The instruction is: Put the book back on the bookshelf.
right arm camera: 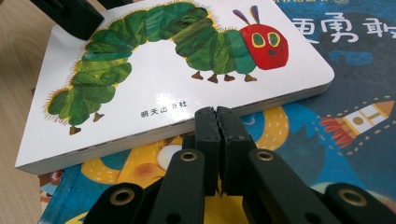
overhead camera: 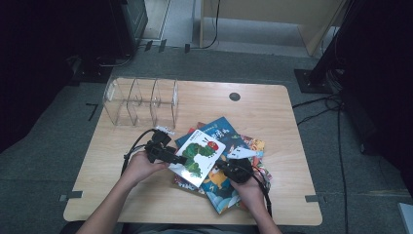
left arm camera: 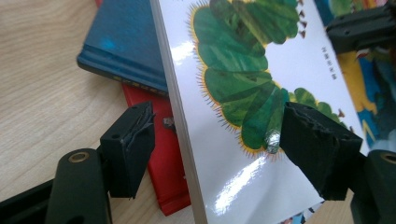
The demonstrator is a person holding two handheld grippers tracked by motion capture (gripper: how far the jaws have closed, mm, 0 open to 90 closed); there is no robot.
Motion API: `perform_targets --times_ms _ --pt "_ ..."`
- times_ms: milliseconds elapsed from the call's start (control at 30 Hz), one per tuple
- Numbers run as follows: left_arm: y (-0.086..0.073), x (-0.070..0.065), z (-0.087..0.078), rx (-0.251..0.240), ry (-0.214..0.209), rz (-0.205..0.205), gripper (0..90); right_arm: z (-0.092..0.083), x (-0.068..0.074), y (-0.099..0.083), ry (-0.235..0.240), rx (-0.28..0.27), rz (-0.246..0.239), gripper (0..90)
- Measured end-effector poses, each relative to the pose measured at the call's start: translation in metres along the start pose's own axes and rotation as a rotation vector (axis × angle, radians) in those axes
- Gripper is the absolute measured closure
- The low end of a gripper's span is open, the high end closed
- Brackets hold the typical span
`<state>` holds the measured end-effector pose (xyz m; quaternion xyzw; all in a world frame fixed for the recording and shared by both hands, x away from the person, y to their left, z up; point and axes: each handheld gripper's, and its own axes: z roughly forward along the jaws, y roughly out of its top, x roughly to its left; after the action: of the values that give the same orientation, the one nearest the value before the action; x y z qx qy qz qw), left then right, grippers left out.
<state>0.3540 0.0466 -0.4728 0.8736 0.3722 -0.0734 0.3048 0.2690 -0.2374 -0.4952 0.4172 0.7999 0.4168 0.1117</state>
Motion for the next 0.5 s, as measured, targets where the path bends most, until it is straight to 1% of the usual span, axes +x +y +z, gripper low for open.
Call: perform_targets --times_ms 133,233,333,367,433,500 --pt "0.003 0.002 0.003 0.010 -0.021 -0.027 26.3 0.002 -0.001 0.001 0.008 0.002 0.000 89.3" --pt "0.003 0.004 0.003 0.022 -0.030 -0.033 26.1 0.005 0.000 0.004 0.016 0.004 -0.001 89.9" --pt "0.002 0.007 0.004 0.031 -0.051 -0.055 25.3 0.009 0.002 0.007 0.018 0.006 -0.011 90.0" --pt "0.002 0.008 0.004 0.035 -0.057 -0.059 25.0 0.012 0.004 0.009 0.021 0.007 -0.027 90.0" --pt "0.001 0.009 0.004 0.036 -0.056 -0.067 24.5 0.013 0.005 0.010 0.022 0.008 -0.023 90.0" --pt "0.001 0.011 0.005 0.042 -0.061 -0.077 22.7 0.016 0.007 0.012 0.034 0.009 -0.025 90.0"
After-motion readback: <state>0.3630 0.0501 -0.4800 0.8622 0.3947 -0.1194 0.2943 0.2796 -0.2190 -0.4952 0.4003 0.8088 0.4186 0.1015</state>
